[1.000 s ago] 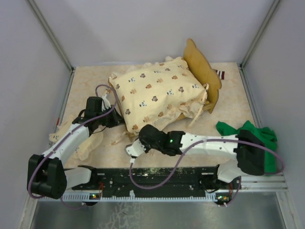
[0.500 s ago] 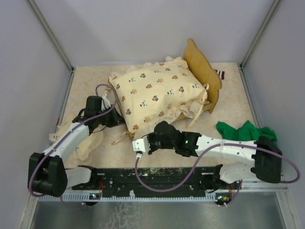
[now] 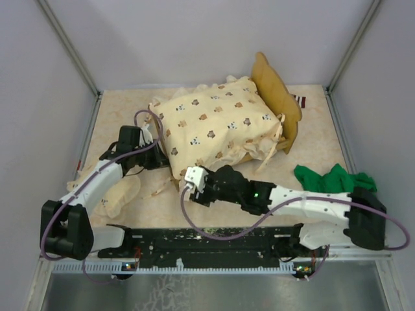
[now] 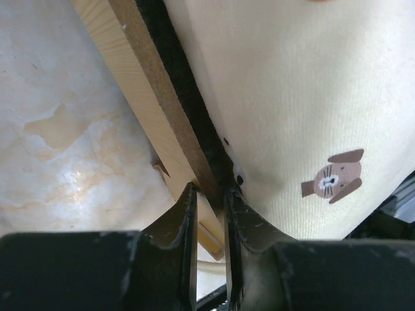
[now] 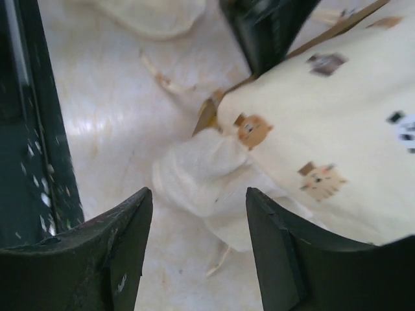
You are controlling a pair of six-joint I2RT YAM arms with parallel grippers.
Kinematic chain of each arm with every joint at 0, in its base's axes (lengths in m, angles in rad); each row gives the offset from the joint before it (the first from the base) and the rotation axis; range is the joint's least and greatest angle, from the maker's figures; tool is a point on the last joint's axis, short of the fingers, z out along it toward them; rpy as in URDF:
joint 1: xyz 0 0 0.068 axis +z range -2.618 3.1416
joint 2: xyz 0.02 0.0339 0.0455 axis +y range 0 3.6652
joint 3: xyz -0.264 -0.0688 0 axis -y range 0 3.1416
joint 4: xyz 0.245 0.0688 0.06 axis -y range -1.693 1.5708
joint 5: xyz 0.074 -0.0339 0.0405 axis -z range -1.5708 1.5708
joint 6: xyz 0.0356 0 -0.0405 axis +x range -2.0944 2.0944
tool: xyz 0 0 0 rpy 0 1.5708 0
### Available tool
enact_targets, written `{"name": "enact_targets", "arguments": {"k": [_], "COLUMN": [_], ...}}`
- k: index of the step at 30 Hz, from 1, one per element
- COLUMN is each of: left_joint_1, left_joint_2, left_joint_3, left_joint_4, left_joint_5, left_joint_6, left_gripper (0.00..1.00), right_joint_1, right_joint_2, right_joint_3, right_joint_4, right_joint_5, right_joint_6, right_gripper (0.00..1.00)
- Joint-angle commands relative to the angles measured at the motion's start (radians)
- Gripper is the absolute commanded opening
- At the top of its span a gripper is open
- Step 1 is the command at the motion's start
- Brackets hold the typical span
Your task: Set up the pet bed
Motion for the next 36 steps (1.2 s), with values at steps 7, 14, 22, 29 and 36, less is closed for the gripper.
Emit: {"name": "enact_targets", "arguments": {"k": [7,14,22,29,36], "left_joint_1": [0.048,0.064,0.064,0.031,-0.173], "left_joint_2": [0.022,-0.057,-0.205,-0.323,-0.343], "left_joint_3": [0.091,0.069,0.154,0.089,-0.007], "left_joint_4": [-0.103,-0.079,-0.109,0.119,0.421], "left_joint_5": [-0.184,-0.331,-0.398,-0.040,0.064], "left_joint_6": [0.366,0.453,0.282,0.302,0.439], "left_gripper": [0.00,0.00,0.48,0.54,0.53], "right_joint_1": [0.005,0.005,-0.033,-0.377,-0.655], "right_joint_2": [-0.345,-0.375,-0.387,-0.419,-0.326], "right_joint_3": [0.128,0.207,0.182,0.149,0.265], "right_joint_4": [-0.212,-0.545,-0.634,-0.487,-0.457], "right_joint_5": [0.416,0.592,0.796,0.556,0.451], "right_joint_6": [0.676,0.839,0.873,0.713,0.569], "right_gripper": [0.57,0.54,0.51,0.51,0.50]}}
